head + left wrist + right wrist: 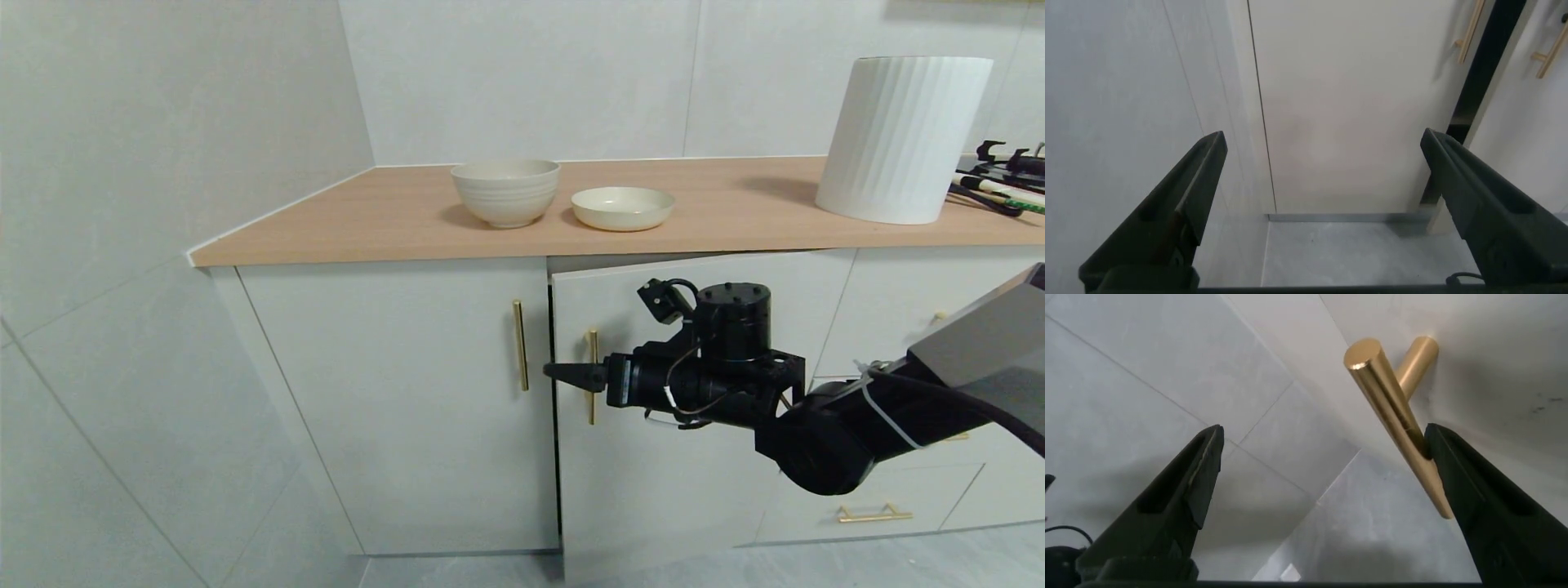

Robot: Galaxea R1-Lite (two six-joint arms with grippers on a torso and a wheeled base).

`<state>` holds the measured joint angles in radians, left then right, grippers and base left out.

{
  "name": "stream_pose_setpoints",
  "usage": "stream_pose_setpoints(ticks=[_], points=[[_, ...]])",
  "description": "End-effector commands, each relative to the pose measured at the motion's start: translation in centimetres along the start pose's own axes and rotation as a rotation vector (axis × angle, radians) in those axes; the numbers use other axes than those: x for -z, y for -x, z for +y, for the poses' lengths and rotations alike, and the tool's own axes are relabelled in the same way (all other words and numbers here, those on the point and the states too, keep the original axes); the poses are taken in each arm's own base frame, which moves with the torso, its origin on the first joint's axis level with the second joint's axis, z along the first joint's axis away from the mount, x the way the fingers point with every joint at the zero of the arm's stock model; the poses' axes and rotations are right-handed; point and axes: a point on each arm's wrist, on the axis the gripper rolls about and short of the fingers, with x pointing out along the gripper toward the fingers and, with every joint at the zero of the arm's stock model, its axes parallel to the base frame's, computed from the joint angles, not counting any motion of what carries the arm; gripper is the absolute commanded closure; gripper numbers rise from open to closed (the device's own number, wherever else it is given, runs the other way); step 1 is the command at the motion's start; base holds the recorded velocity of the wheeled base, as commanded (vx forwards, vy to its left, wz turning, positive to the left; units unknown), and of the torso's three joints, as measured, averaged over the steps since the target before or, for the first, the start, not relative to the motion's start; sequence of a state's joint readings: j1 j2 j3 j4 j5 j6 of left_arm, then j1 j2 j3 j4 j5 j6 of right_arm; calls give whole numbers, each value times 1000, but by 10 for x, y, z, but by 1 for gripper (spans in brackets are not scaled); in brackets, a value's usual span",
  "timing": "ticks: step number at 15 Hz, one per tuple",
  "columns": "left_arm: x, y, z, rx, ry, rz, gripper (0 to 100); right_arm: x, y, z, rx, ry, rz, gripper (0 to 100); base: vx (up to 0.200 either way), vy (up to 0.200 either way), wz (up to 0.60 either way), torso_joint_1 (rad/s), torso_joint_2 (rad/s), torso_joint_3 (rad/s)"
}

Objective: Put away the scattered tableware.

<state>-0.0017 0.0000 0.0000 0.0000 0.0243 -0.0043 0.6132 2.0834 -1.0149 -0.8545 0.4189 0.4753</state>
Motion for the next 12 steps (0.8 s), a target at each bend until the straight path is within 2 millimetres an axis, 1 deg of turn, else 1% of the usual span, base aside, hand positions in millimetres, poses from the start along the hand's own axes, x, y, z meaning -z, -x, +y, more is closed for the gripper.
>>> stream_pose_setpoints(ticks=[1, 4, 8, 9, 11, 12], points=[[0, 0, 0, 1, 0, 0, 0, 4, -2, -1, 1, -6, 16, 0, 0, 0, 0, 0, 0, 0], [0, 0, 0, 0, 0, 0, 0, 15, -2, -2, 5, 36, 49, 0, 0, 0, 0, 0, 0, 0], [0, 0, 0, 0, 0, 0, 0, 15, -1, -2, 6, 44, 52, 0, 0, 0, 0, 0, 0, 0], [0, 0, 0, 0, 0, 0, 0, 16, 4, 1, 7, 43, 55, 0, 0, 0, 0, 0, 0, 0], [0, 0, 0, 0, 0, 0, 0, 17, 21, 8, 4, 40, 64, 0, 0, 0, 0, 0, 0, 0], [0, 0, 0, 0, 0, 0, 0, 18, 33, 15, -26, 39, 78, 0, 0, 0, 0, 0, 0, 0]])
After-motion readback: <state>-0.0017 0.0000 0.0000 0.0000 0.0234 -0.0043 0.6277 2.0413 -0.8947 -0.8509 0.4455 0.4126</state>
